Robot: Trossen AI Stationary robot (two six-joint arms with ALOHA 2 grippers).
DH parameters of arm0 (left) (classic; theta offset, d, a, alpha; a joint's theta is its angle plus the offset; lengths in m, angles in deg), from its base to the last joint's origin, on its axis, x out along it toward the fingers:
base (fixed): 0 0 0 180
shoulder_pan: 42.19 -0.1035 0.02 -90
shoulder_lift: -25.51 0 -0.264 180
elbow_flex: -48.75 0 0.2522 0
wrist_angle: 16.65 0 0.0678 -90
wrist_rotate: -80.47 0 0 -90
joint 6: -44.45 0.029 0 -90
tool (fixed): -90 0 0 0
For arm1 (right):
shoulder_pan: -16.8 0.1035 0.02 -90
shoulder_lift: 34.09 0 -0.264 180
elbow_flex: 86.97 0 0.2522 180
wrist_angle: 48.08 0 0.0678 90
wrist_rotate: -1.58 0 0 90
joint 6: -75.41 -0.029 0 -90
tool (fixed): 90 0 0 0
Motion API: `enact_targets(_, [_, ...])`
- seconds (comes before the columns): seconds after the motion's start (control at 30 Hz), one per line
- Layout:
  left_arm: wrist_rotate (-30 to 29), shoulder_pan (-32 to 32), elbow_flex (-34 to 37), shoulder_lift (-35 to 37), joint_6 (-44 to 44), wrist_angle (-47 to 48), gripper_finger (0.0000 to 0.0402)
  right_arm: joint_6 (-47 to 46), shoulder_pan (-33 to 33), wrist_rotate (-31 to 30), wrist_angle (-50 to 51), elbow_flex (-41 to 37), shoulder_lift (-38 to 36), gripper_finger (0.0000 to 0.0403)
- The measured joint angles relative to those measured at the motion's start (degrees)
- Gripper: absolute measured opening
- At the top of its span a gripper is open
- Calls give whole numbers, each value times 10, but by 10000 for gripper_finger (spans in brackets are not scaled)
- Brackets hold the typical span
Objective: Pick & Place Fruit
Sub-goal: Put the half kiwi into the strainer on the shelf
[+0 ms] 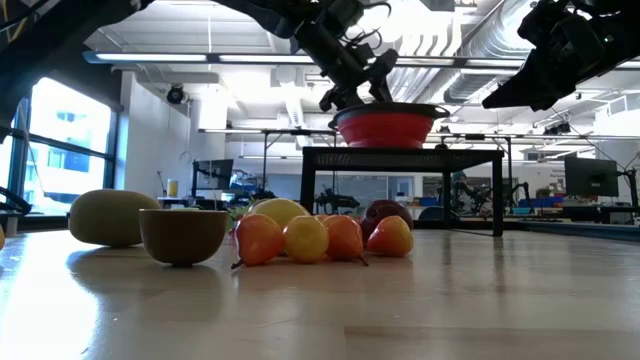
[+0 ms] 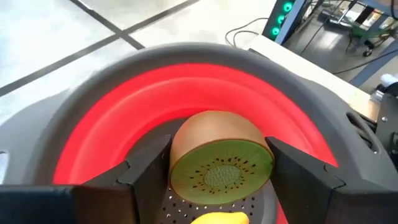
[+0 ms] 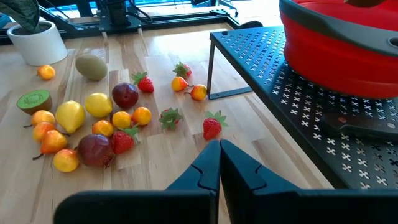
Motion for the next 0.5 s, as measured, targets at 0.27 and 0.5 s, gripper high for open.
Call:
enact_targets(0.27, [0, 0, 0, 0, 0, -1, 239, 0, 0, 0, 0, 0, 0, 3])
enact_targets(0.5, [2, 0, 0, 0, -36, 1, 239, 0, 0, 0, 0, 0, 0, 3])
